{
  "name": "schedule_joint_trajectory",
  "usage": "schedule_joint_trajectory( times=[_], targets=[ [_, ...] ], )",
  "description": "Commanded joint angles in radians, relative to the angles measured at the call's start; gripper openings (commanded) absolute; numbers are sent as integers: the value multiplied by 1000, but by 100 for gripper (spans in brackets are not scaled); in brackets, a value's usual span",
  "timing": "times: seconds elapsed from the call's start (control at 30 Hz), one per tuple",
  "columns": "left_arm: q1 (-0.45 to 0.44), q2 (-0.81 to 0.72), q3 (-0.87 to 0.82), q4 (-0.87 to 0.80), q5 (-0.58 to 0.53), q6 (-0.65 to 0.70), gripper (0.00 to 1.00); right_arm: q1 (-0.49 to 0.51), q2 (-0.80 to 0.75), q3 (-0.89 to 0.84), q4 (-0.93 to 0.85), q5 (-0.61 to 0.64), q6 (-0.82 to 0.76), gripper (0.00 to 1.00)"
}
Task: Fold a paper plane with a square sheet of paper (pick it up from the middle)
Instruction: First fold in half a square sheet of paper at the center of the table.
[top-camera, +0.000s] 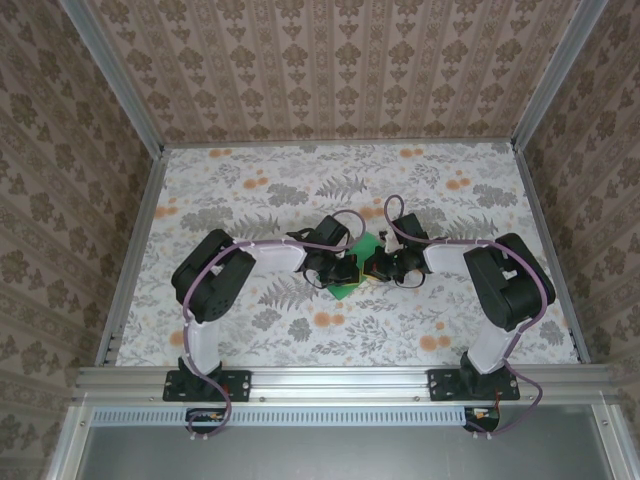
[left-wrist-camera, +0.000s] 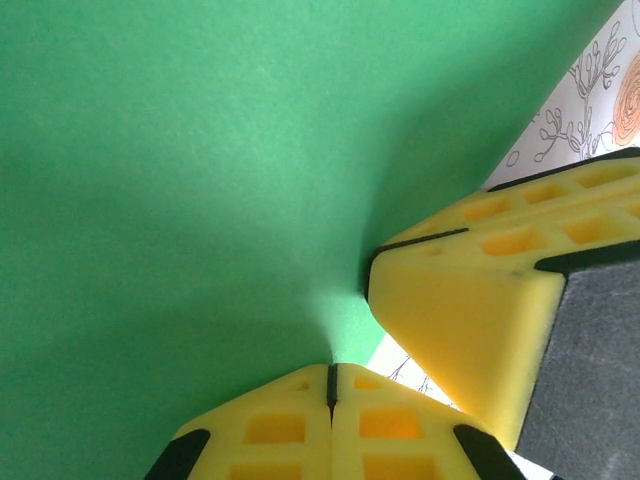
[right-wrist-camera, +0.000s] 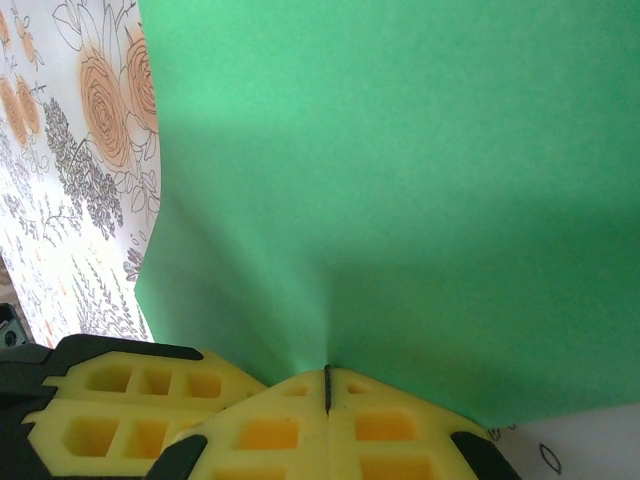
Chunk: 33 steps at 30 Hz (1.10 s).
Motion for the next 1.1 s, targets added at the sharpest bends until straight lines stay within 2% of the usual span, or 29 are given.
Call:
schedule_joint_trajectory(
  times=[0.0,0.47,0.63,0.83,0.93,1.07],
  targets=[
    [-6,5,5,-69,-32,0,3,-4,19,-13,-5,-14,-28,5],
    [-6,15,-9,-141,-64,3,1,-58,42,1,-14,127,-67,5],
    [-6,18,-15,-160,-71,6,0,-132,46,-6,53,107,-39,5],
    [-6,19,-17,-164,-71,11,0,-184,53,32,21,126,-45,5],
    [-6,24,-15,-164,-69,13,0,-191,11,33,17,124,-49,5],
    [-5,29,-9,-163,-67,16,0,-183,-77,-15,88,50,-42,5]
  ],
)
